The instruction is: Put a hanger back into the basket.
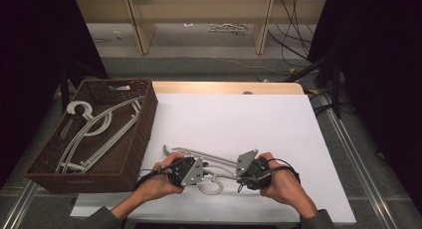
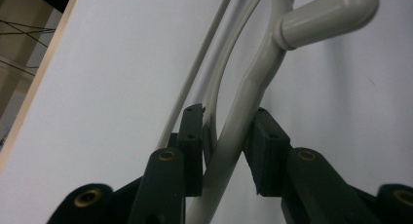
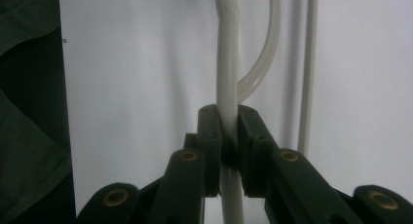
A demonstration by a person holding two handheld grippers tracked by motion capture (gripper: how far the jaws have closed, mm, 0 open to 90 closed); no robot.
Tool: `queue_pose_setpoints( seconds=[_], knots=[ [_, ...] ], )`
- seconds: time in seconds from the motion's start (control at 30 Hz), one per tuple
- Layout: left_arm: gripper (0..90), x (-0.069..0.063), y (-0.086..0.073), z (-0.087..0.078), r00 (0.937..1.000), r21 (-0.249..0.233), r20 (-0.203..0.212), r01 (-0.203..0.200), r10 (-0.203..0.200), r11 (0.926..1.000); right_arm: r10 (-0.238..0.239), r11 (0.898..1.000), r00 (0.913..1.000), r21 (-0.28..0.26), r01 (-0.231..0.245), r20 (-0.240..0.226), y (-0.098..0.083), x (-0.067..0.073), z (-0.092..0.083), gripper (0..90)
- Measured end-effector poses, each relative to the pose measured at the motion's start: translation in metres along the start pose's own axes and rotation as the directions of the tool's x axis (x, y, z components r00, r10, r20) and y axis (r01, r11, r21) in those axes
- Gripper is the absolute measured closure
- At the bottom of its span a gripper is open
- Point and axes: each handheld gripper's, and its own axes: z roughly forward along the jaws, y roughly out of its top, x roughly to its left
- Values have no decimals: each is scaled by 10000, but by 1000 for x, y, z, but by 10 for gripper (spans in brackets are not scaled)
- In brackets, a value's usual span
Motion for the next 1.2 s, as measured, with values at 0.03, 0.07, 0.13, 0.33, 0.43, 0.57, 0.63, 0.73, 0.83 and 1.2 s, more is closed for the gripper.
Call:
queue_pose_setpoints(
  seconds=[0.03, 0.07, 0.13, 0.33, 0.43, 0.57, 0.63, 0.73, 0.83, 1.2],
  knots=[
    [715, 0, 1, -1, 10000, -59, 39, -6, 6, 10000, 58, 10000, 9999, -69, -57, 98, 0, -1, -1, 802],
    [725, 1, 2, -3, 9998, -83, -20, -175, 175, 9998, 108, 9994, 9996, -335, -99, 246, -2, -3, -1, 792],
    [742, 2, 5, -6, 9997, -110, 14, -235, 235, 9997, 289, 9981, 9987, -548, -265, 430, -3, -5, -2, 765],
    [791, 7, 12, -13, 9994, -470, 259, 242, -230, 9986, 1664, 9795, 9789, -1346, -1502, 1188, -5, -11, -2, 539],
    [791, 13, 12, -14, 9968, -638, 680, 460, -417, 9969, 2081, 9662, 9695, -1815, -1832, 1292, -5, -14, -7, 445],
    [792, 19, 6, -19, 9844, -794, 479, 1726, -1692, 9818, 2926, 9253, 9391, -3011, -2305, 1803, -6, -17, -16, 360],
    [793, 23, 4, -21, 9762, -811, 409, 2157, -2130, 9731, 3353, 9014, 9187, -3545, -2485, 2087, -7, -18, -21, 336],
    [793, 30, 2, -24, 9690, -958, 354, 2469, -2446, 9643, 3742, 8726, 9013, -4118, -2626, 2182, -9, -19, -28, 316],
    [793, 39, 1, -28, 9526, -1184, 329, 3041, -3024, 9452, 4071, 8469, 8889, -4512, -2813, 2099, -11, -18, -32, 300],
    [792, 68, -4, -45, 8780, -2029, 495, 4756, -4761, 8559, 5289, 7413, 8192, -5907, -3187, 2217, -23, -9, -31, 281]
  ],
)
